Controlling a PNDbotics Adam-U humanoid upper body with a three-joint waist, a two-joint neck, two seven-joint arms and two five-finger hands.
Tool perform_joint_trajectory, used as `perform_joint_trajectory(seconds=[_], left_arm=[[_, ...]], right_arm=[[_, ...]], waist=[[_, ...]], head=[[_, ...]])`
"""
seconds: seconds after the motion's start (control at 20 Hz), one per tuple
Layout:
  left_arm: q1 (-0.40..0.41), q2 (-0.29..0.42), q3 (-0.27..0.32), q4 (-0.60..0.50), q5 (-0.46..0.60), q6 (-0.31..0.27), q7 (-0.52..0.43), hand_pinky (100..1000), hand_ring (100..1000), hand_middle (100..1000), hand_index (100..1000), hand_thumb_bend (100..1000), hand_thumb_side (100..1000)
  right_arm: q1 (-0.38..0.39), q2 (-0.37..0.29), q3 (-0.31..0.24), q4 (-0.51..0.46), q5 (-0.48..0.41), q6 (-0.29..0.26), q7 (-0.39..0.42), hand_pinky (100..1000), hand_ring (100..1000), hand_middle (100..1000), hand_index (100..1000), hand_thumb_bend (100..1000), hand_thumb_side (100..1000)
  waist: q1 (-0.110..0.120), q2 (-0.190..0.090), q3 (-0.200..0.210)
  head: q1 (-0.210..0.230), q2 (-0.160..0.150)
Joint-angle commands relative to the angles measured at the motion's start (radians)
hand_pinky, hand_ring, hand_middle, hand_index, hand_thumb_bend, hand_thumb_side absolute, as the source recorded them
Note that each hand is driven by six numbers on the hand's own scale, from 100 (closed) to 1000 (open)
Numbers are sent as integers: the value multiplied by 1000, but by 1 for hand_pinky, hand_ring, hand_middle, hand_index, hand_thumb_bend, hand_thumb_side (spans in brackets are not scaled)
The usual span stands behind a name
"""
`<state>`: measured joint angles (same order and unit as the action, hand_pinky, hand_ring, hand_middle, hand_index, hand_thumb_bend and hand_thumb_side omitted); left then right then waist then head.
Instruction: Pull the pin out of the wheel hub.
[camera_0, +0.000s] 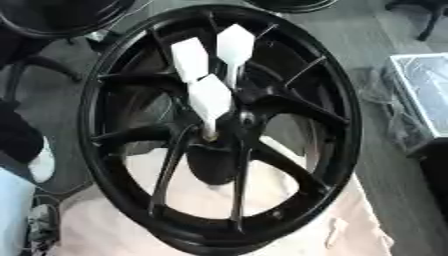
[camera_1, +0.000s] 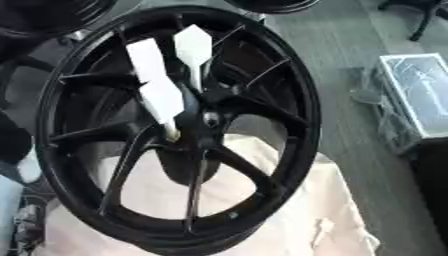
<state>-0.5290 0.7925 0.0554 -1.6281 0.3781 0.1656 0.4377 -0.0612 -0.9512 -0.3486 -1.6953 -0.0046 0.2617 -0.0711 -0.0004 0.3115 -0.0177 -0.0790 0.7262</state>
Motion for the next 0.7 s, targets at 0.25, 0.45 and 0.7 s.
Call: perform_joint_trajectory(seconds=[0.25, 0.45, 0.7], left_arm=[[-17, 30, 11, -23, 3, -1, 0, 784, 797, 761, 790, 236, 745], [-21, 23, 9, -28, 2, -2, -1, 784, 797, 761, 790, 236, 741], [-22, 14, 7, -32, 3, -1, -2, 784, 796, 761, 791, 237, 740]], right_arm=[[-120, -10, 59, -123, -335, -37, -250, 828, 731, 665, 862, 378, 442], [-243, 38, 109, -159, -408, -76, -275, 825, 704, 664, 865, 507, 361], [-381, 112, 161, -127, -414, -87, -263, 840, 733, 693, 870, 476, 379]], waist=[[5, -30, 9], [10, -34, 19], [12, -38, 30]], head=[[-9, -14], [-12, -13], [-19, -12]])
